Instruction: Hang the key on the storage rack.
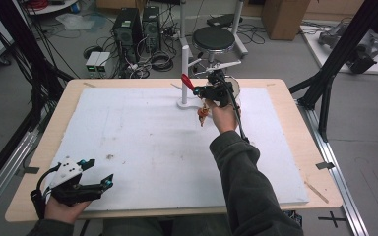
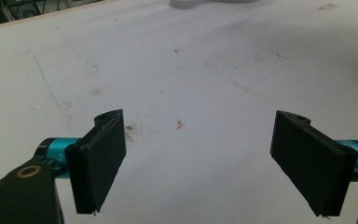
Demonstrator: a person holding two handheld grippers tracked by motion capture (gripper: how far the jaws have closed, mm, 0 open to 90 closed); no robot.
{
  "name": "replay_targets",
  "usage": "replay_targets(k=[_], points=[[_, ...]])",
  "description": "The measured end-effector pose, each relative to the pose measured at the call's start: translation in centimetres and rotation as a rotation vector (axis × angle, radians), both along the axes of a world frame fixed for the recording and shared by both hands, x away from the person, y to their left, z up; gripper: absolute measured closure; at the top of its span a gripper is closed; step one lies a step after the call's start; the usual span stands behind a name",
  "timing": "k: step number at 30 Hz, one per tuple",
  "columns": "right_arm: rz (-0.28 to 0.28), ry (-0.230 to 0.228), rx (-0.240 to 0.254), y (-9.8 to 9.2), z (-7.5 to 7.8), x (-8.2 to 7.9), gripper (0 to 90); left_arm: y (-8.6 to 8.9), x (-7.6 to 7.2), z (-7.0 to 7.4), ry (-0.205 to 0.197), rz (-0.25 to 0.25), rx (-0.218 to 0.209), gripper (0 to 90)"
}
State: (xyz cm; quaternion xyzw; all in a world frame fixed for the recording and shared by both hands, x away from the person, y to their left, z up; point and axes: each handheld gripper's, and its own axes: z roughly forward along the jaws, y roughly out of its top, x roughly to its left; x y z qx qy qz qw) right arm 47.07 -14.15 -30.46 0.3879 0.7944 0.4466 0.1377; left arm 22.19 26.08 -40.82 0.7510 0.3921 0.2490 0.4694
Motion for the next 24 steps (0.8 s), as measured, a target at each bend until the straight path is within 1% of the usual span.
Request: replay_targets(k=[7, 8, 17, 18, 21, 24], points=[[-0.005, 0.007, -0.016, 0.2, -0.3, 0.2, 85.8, 0.0, 0.0, 0.0, 0.000, -0.001, 0.000, 18.6], [-0.005, 0.008, -0.024, 0.4, -0.4, 0.3, 85.8, 0.0, 0.0, 0.0, 0.002, -0.001, -0.001, 18.6], [-0.015, 0.025, -0.018, 0.4, -1.0, 0.5, 85.8, 0.0, 0.0, 0.0, 0.001, -0.002, -0.001, 18.6], [-0.017, 0.021, -0.023, 0.4, -1.0, 0.5, 85.8, 0.0, 0.0, 0.0, 0.002, -0.004, 0.000, 18.6], [-0.022, 0.035, -0.028, 0.5, -1.2, 0.6, 85.8, -0.1, 0.0, 0.0, 0.002, -0.003, -0.003, 18.6], [-0.021, 0.037, -0.033, 0.6, -1.4, 0.8, 85.8, -0.1, 0.0, 0.0, 0.000, -0.001, -0.002, 18.6]])
